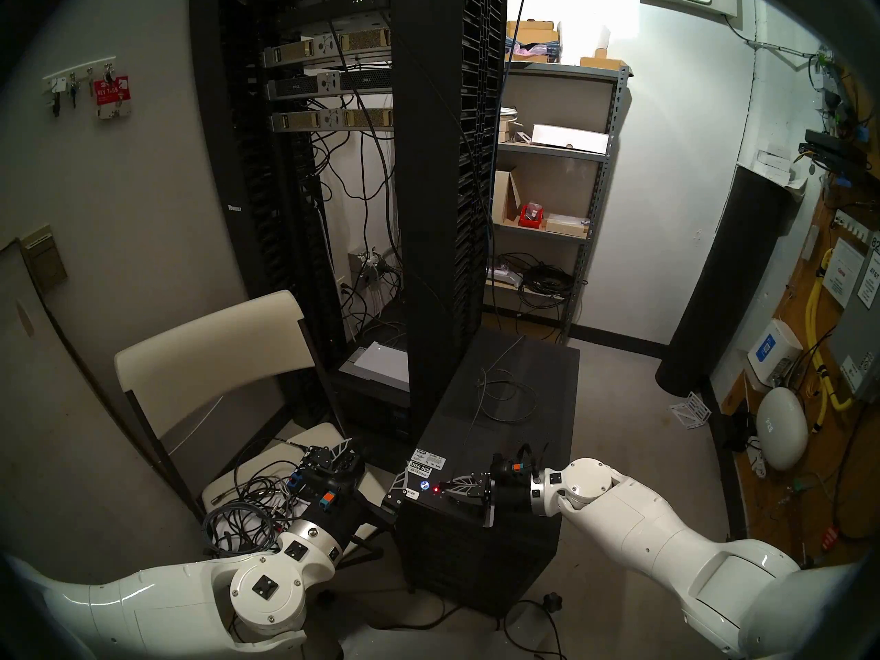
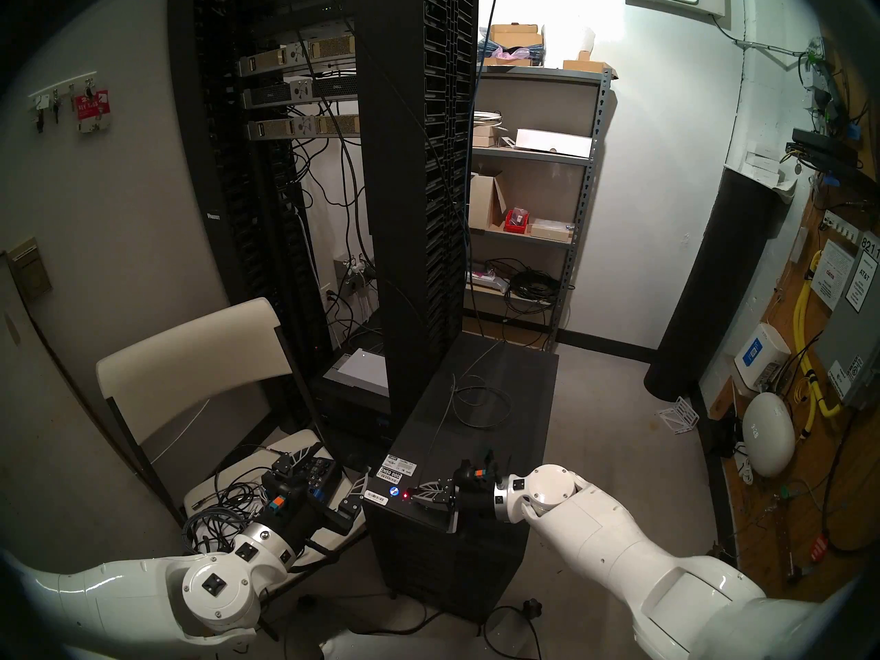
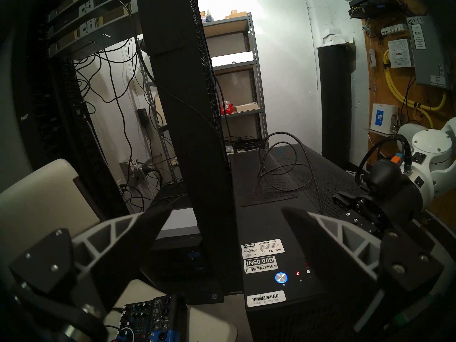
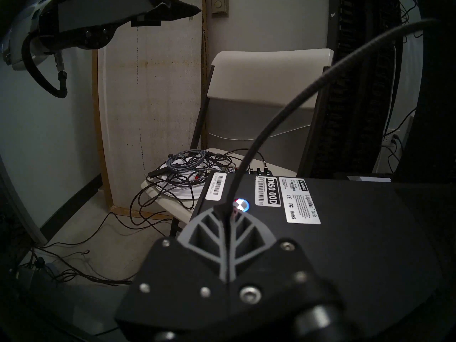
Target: Insert the cable into the workstation's USB slot
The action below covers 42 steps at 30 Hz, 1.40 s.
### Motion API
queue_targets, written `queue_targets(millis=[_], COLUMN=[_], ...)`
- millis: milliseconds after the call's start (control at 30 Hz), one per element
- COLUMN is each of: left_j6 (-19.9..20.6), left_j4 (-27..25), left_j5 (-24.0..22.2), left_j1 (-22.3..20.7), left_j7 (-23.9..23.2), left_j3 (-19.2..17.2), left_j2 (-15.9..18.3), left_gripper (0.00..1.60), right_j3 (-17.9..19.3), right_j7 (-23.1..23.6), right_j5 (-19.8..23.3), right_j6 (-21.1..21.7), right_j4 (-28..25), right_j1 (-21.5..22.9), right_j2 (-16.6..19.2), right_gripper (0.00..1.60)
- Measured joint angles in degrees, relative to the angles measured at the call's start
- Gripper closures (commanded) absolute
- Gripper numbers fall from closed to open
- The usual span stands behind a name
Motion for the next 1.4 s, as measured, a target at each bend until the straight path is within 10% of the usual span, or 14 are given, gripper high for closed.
queue_targets(millis=[1400], left_j6=[-0.3], left_j4=[-0.1], left_j5=[-0.3], left_j1=[-0.4], left_j7=[-0.4], left_j3=[0.0], left_j2=[0.4], left_gripper=[0.00], right_j3=[1.4], right_j7=[-0.5], right_j5=[-0.4], right_j6=[-1.7], right_j4=[0.6], right_j1=[-0.6], right_j2=[-0.4], right_gripper=[1.60])
